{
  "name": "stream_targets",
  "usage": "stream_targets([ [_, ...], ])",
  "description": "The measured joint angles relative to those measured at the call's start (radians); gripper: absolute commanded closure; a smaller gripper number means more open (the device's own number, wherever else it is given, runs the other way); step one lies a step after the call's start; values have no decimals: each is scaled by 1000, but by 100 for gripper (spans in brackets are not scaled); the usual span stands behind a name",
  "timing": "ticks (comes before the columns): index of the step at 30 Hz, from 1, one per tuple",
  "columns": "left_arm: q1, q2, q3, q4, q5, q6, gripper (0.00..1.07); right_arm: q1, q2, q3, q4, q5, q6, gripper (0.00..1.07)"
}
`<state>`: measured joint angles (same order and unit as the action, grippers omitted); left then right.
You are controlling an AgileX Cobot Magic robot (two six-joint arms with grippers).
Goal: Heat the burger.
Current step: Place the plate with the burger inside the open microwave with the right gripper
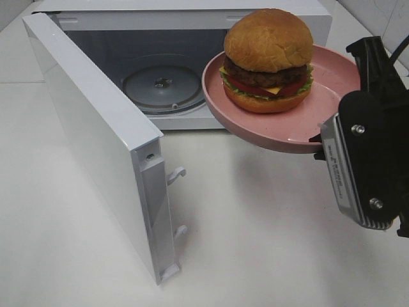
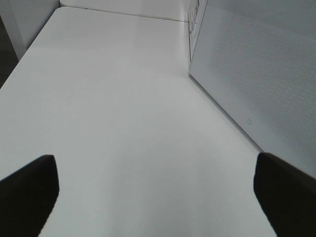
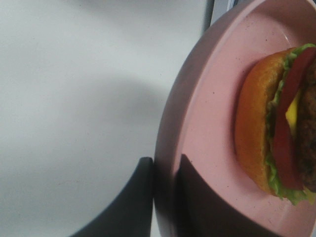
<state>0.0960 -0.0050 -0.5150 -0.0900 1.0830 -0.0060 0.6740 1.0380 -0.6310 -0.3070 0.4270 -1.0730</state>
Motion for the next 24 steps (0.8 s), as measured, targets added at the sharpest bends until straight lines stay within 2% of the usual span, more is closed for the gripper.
stream_targets([
  [7,0,0,0,0,0,0,7,0,75,1,5,-46,0,107],
  [24,0,0,0,0,0,0,7,0,265,6,3,-333,-77,107],
])
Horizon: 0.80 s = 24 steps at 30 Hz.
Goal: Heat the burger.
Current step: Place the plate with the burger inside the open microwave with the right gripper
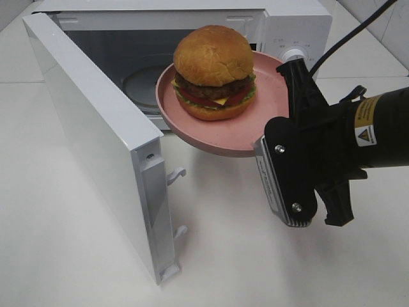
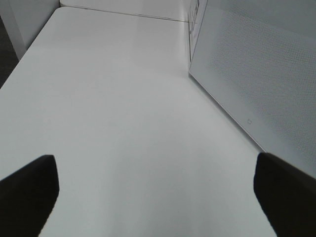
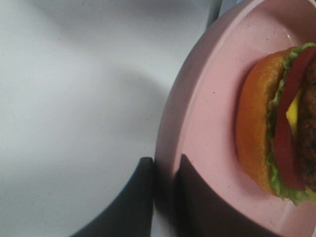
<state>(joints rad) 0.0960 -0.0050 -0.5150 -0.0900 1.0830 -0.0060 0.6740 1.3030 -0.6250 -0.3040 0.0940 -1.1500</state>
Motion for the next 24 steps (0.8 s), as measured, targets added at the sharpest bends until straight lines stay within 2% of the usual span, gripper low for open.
stream_targets([
  [15,0,0,0,0,0,0,7,0,95,0,-4,-74,-49,107],
  [24,0,0,0,0,0,0,7,51,162,0,-18,-123,-53,107],
])
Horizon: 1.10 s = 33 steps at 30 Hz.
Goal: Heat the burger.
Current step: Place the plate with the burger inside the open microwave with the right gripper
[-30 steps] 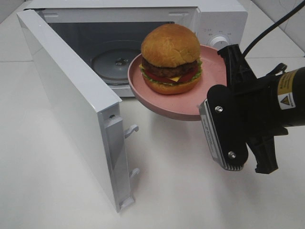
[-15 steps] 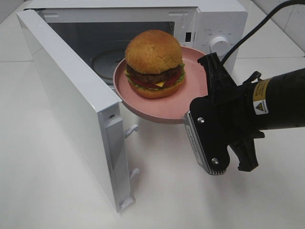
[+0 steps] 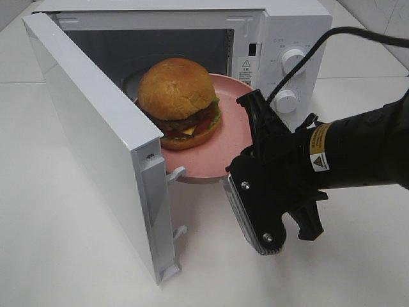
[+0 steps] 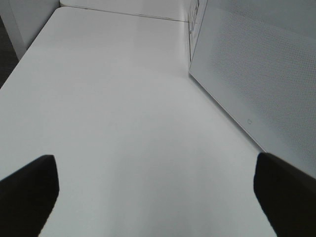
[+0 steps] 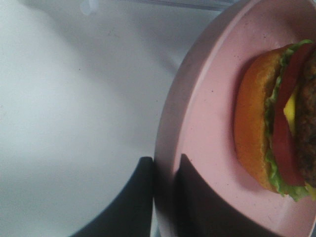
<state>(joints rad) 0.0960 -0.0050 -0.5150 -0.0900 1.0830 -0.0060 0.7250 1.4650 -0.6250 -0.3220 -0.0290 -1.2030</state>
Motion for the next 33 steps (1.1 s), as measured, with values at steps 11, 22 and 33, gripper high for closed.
stream_targets([
  [11,0,0,0,0,0,0,7,3,72,-25,3,-36,-1,107],
  [22,0,0,0,0,0,0,7,3,190,-135,3,-47,-1,107],
  [33,0,0,0,0,0,0,7,3,272,-218,5,-46,-1,107],
])
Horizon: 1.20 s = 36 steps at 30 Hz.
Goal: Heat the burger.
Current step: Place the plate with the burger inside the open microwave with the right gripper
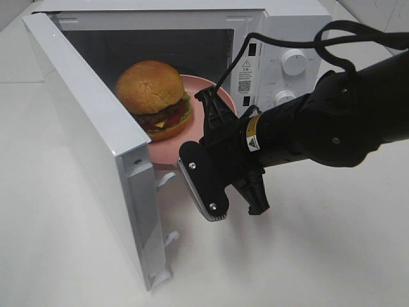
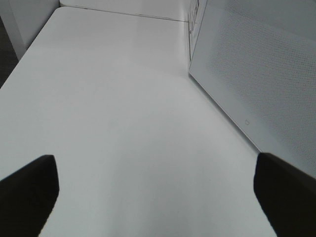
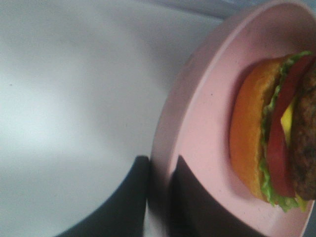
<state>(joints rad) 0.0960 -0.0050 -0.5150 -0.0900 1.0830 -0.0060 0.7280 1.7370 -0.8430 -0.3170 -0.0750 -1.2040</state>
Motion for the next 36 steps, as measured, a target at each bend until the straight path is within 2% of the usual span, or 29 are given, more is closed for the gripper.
stream_targets([
  [11,0,0,0,0,0,0,7,0,92,-100,2,1,0,107],
  [18,0,0,0,0,0,0,7,-47,150,-161,19,1,0,107],
  [36,0,0,0,0,0,0,7,-93,221,-246,26,6,1,107],
])
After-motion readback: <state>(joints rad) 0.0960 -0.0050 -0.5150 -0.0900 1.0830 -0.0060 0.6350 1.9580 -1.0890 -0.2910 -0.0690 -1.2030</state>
